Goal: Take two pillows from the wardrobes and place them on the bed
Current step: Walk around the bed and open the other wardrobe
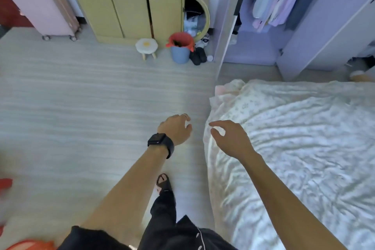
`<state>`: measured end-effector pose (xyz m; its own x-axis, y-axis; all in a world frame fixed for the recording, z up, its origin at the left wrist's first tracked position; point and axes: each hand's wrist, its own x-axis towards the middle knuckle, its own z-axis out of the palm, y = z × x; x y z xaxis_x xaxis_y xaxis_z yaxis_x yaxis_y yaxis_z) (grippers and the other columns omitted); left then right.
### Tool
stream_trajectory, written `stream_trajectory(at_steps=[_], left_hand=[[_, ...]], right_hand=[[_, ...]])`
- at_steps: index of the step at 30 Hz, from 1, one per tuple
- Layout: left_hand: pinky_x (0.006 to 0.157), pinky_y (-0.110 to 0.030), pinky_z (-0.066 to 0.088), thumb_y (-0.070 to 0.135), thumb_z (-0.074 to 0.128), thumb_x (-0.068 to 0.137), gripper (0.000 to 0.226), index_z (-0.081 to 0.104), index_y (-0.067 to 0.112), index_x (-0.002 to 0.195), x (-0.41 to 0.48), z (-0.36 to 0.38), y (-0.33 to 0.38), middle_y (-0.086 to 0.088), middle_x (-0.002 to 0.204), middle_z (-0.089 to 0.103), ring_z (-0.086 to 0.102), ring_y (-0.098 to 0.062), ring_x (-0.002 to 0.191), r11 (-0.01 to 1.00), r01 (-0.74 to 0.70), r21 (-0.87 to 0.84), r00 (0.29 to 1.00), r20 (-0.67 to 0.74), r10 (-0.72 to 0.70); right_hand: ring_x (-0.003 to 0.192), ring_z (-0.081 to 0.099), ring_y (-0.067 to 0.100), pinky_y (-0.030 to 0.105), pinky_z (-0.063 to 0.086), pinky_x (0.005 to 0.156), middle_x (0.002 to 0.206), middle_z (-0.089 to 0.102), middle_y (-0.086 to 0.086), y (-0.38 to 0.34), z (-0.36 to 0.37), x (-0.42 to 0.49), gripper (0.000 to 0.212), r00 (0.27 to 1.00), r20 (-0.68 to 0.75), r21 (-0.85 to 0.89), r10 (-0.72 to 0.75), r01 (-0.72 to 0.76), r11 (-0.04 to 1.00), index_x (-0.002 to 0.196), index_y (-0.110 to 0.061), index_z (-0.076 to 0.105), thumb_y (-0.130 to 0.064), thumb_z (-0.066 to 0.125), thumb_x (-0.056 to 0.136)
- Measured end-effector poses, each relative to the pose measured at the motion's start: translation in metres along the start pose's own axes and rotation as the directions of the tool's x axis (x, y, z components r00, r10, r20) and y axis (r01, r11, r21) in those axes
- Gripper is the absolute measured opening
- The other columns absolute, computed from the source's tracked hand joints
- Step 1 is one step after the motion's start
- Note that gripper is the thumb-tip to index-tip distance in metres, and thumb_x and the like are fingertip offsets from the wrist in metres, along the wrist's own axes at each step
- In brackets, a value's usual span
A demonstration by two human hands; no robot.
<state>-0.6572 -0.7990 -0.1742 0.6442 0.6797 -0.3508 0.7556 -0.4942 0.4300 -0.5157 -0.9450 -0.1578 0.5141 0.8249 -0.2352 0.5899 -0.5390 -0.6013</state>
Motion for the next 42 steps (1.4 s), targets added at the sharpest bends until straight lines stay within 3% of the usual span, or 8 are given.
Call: stream_trajectory(at_steps=[7,16,22,28,30,34,37,42], left_hand=[[0.098,-0.041,0.046,0.038,0.042,0.099,0.038,0.051,0.028,0.135,0.158,-0.094,-0.002,0.001,0.132,0.059,0.056,-0.022,0.121,0.984,-0.139,0.112,0.989,0.072,0.132],[0.098,-0.045,0.048,0.036,0.044,0.099,0.038,0.052,0.025,0.135,0.357,-0.145,0.05,-0.002,0.133,0.06,0.057,-0.024,0.12,0.911,-0.363,0.195,0.925,0.192,0.327],[0.098,-0.045,0.048,0.035,0.047,0.097,0.037,0.054,0.025,0.133,0.492,-0.166,0.114,-0.001,0.133,0.06,0.058,-0.025,0.12,0.868,-0.444,0.223,0.885,0.257,0.387],[0.096,-0.045,0.05,0.037,0.047,0.096,0.037,0.057,0.025,0.13,0.592,-0.186,0.185,-0.002,0.131,0.064,0.061,-0.024,0.117,0.795,-0.567,0.217,0.808,0.335,0.485],[0.096,-0.045,0.051,0.037,0.047,0.096,0.038,0.057,0.025,0.13,0.622,-0.187,0.211,0.0,0.131,0.064,0.061,-0.023,0.117,0.763,-0.605,0.23,0.781,0.362,0.51],[0.091,-0.041,0.054,0.038,0.044,0.098,0.039,0.055,0.025,0.133,0.678,-0.175,0.268,0.002,0.119,0.068,0.066,-0.022,0.106,0.667,-0.704,0.243,0.693,0.439,0.571],[0.081,-0.04,0.058,0.039,0.043,0.098,0.037,0.054,0.026,0.13,0.716,-0.162,0.312,0.001,0.106,0.072,0.07,-0.02,0.088,0.607,-0.763,0.22,0.62,0.513,0.593],[0.085,-0.038,0.056,0.043,0.045,0.094,0.038,0.056,0.031,0.128,0.769,-0.148,0.383,0.001,0.113,0.071,0.068,-0.023,0.097,0.471,-0.863,0.183,0.486,0.555,0.675]], right_hand=[[0.119,0.057,0.018,0.021,0.038,0.092,0.133,0.063,-0.003,-0.054,-0.026,0.144,0.029,0.988,-0.124,0.038,0.094,-0.09,0.995,0.124,-0.033,0.067,-0.034,0.055,0.098],[0.112,0.063,0.019,0.031,0.052,0.094,0.131,0.065,-0.001,-0.027,-0.085,0.298,0.028,0.917,-0.281,0.139,0.284,-0.254,0.957,0.121,-0.032,0.07,-0.033,0.056,0.096],[0.11,0.066,0.017,0.01,0.038,0.082,0.123,0.07,-0.002,0.011,-0.137,0.404,0.027,0.855,-0.334,0.197,0.395,-0.347,0.917,0.119,-0.026,0.073,-0.024,0.059,0.096],[0.109,0.067,0.024,0.027,0.049,0.092,0.118,0.073,0.001,0.038,-0.189,0.473,0.025,0.778,-0.387,0.275,0.495,-0.416,0.867,0.115,-0.023,0.075,-0.02,0.061,0.094],[0.11,0.067,0.025,0.029,0.05,0.095,0.119,0.072,0.003,0.049,-0.207,0.49,0.026,0.741,-0.413,0.297,0.529,-0.44,0.848,0.116,-0.023,0.074,-0.021,0.061,0.094],[0.115,0.064,0.022,0.019,0.04,0.095,0.123,0.07,0.0,0.079,-0.237,0.519,0.027,0.639,-0.441,0.358,0.631,-0.519,0.776,0.119,-0.025,0.073,-0.023,0.06,0.095],[0.113,0.065,0.023,0.024,0.045,0.095,0.122,0.07,0.001,0.1,-0.255,0.541,0.027,0.538,-0.469,0.409,0.701,-0.571,0.712,0.118,-0.029,0.073,-0.027,0.06,0.094],[0.111,0.065,0.027,0.039,0.053,0.094,0.12,0.071,-0.002,0.13,-0.284,0.574,0.028,0.379,-0.49,0.522,0.785,-0.593,0.613,0.116,-0.035,0.071,-0.037,0.058,0.091]])
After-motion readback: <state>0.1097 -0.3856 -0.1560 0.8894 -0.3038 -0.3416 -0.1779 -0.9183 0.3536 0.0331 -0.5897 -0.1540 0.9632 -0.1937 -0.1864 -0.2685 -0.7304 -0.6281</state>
